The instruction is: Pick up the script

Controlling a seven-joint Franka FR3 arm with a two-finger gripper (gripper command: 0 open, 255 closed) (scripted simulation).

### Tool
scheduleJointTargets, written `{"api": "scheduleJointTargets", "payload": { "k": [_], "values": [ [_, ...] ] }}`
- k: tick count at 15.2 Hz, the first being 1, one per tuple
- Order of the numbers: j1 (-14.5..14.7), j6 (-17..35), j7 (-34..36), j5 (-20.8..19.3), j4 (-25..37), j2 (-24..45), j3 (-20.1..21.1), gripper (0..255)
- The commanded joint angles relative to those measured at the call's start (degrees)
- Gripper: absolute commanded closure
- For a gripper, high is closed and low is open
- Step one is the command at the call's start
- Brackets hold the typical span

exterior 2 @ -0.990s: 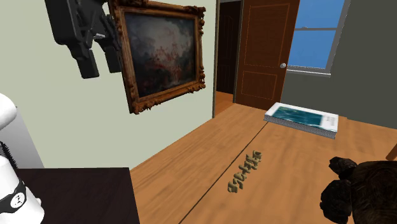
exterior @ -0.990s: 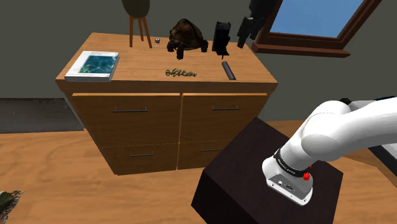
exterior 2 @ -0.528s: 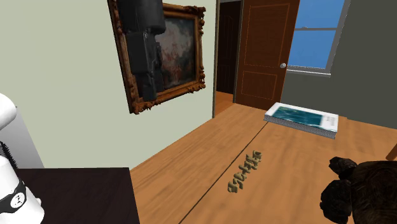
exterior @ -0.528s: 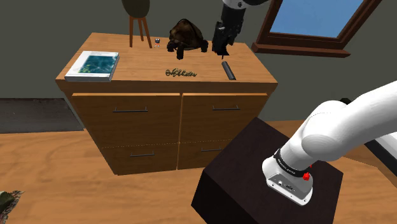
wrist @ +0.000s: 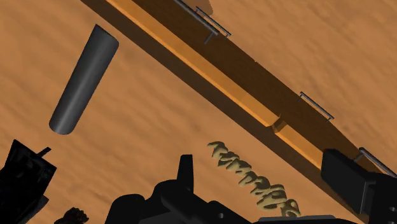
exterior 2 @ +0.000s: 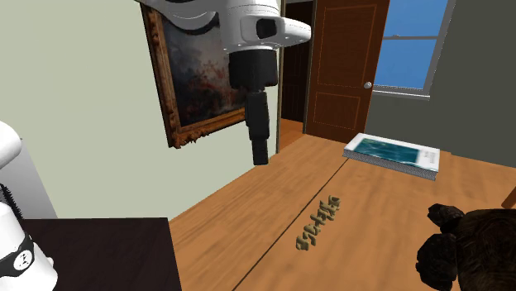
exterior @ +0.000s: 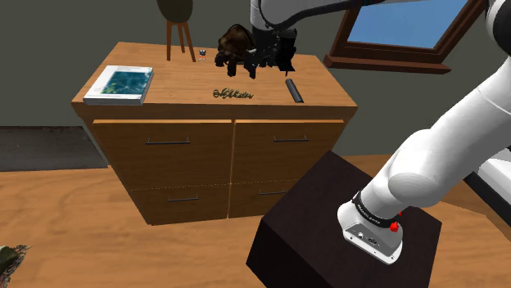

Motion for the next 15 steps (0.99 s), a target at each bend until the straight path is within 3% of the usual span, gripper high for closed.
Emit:
{"api": "scheduleJointTargets", "payload": {
  "k": [1, 12, 15],
  "values": [
    [0.3, 0.7, 1.7, -1.0, 2.7, 4.2, 0.6, 0],
    [3.0, -0.1, 7.4, -6.5, 25.7, 30.2, 0.8, 0],
    [3.2, 0.9, 7.9, -6.8, 26.2, 31.9, 0.7, 0]
  ]
}}
